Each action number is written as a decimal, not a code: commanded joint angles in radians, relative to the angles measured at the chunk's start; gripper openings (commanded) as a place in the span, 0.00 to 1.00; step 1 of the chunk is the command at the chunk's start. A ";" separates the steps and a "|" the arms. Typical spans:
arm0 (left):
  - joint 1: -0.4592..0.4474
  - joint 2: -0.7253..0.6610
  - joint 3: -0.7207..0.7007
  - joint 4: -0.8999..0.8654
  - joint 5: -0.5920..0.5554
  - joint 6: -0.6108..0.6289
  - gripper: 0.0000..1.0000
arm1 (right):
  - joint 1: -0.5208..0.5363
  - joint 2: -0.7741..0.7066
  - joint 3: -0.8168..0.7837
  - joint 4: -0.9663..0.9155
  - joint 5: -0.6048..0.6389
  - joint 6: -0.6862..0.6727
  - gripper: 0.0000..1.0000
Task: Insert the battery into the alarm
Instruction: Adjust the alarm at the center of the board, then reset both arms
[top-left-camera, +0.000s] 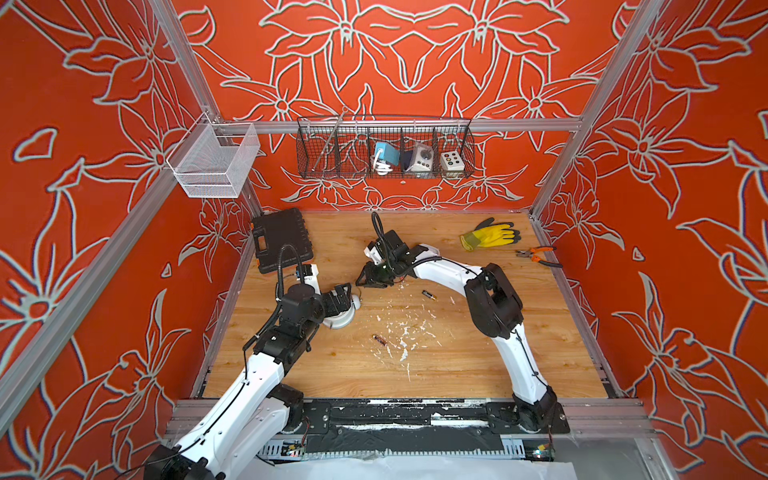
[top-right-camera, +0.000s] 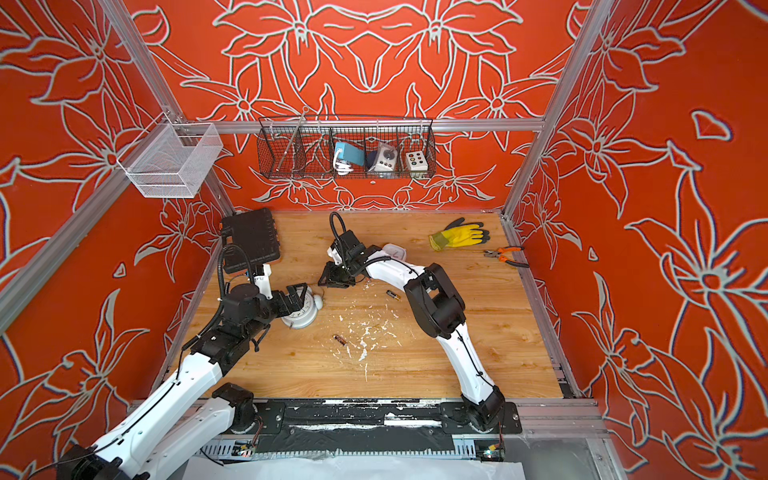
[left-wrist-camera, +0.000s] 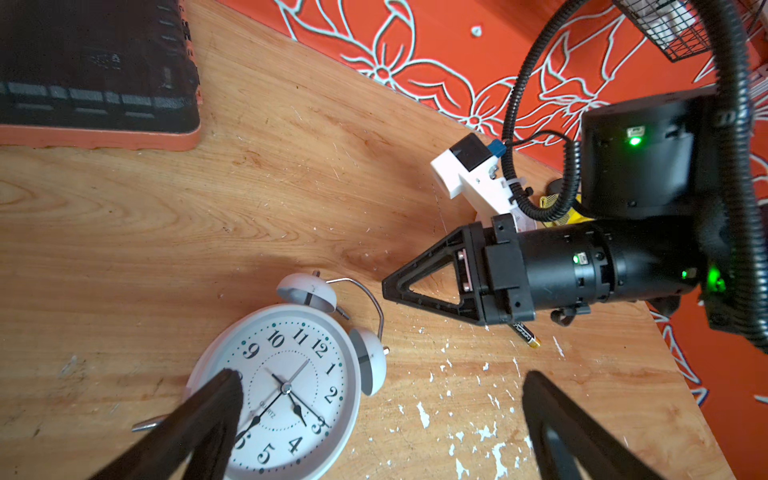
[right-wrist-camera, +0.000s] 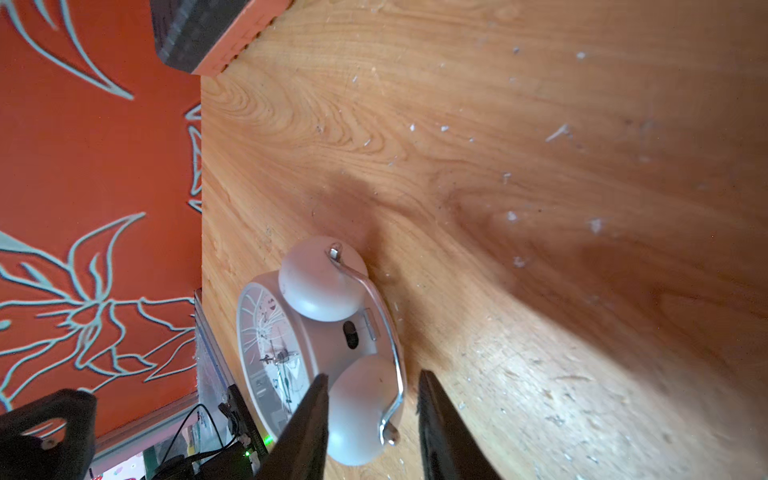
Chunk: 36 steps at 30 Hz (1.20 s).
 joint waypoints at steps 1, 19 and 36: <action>0.006 0.009 -0.010 0.046 -0.011 0.012 0.99 | -0.027 -0.092 -0.056 -0.005 0.072 -0.040 0.42; 0.075 0.146 -0.244 0.790 -0.220 0.393 0.99 | -0.174 -0.957 -0.938 0.338 0.886 -0.445 0.81; 0.200 0.306 -0.447 1.098 -0.186 0.469 0.99 | -0.426 -1.066 -1.393 0.916 1.267 -0.792 0.90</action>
